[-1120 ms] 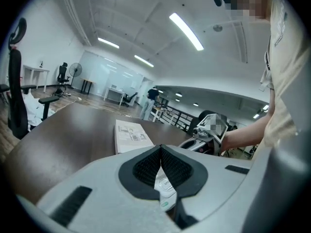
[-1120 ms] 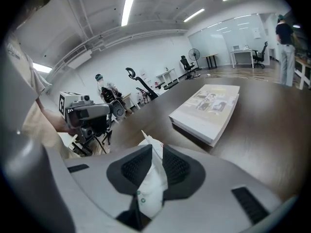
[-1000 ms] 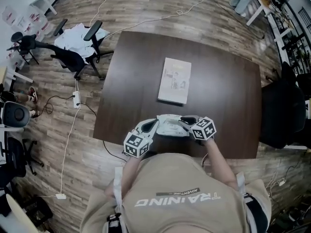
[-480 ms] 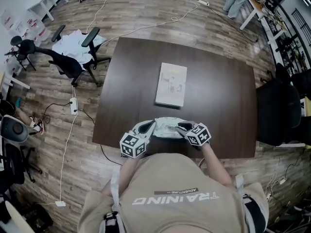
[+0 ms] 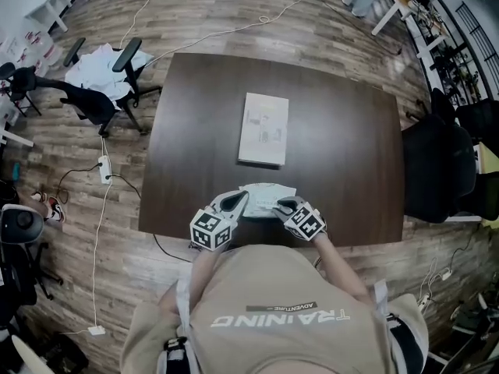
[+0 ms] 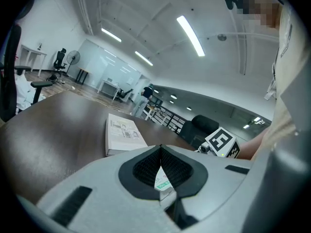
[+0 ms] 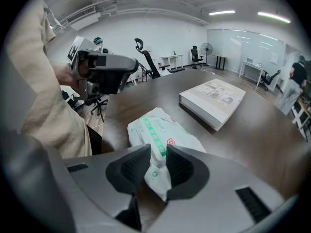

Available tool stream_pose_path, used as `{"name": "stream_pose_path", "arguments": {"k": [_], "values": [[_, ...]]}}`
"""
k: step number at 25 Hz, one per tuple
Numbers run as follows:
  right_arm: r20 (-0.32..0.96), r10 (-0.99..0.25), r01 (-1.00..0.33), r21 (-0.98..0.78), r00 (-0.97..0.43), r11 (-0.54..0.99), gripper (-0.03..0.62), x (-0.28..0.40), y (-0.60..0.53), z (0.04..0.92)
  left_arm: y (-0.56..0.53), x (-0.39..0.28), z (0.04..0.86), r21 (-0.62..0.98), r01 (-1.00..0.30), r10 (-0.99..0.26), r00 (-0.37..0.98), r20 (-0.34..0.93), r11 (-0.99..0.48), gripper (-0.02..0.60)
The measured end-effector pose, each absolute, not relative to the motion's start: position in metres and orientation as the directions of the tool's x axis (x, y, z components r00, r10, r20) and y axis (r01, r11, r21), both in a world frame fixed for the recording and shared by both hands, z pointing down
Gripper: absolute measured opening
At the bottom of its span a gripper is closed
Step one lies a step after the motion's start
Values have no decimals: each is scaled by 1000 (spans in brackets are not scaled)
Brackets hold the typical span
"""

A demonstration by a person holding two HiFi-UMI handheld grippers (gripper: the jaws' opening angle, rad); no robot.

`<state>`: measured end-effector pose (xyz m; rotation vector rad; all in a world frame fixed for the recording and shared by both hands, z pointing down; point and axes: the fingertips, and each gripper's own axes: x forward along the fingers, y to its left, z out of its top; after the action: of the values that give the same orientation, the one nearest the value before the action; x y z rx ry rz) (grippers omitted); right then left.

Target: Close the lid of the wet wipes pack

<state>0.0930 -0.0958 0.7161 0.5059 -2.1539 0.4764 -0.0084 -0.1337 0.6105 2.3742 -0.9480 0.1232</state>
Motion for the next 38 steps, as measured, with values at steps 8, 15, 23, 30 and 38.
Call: {"name": "stream_pose_path", "arguments": {"k": [8, 15, 23, 30, 38], "values": [[812, -197, -573, -195, -550, 796, 72, 96, -97, 728, -144, 3, 617, 491, -612, -550, 785, 284, -620, 9], [803, -190, -641, -282, -565, 714, 26, 103, -101, 731, -148, 9, 616, 491, -600, -533, 796, 288, -631, 9], [793, -131, -602, -332, -595, 726, 23, 101, -102, 741, -139, 15, 619, 488, -592, -508, 805, 307, -642, 9], [828, -166, -591, -228, -536, 774, 23, 99, -100, 737, -147, 10, 605, 467, -597, -522, 801, 295, -652, 9], [837, -166, -525, -162, -522, 835, 14, 97, -97, 714, -150, 9, 582, 435, -620, -570, 781, 256, -654, 9]]}}
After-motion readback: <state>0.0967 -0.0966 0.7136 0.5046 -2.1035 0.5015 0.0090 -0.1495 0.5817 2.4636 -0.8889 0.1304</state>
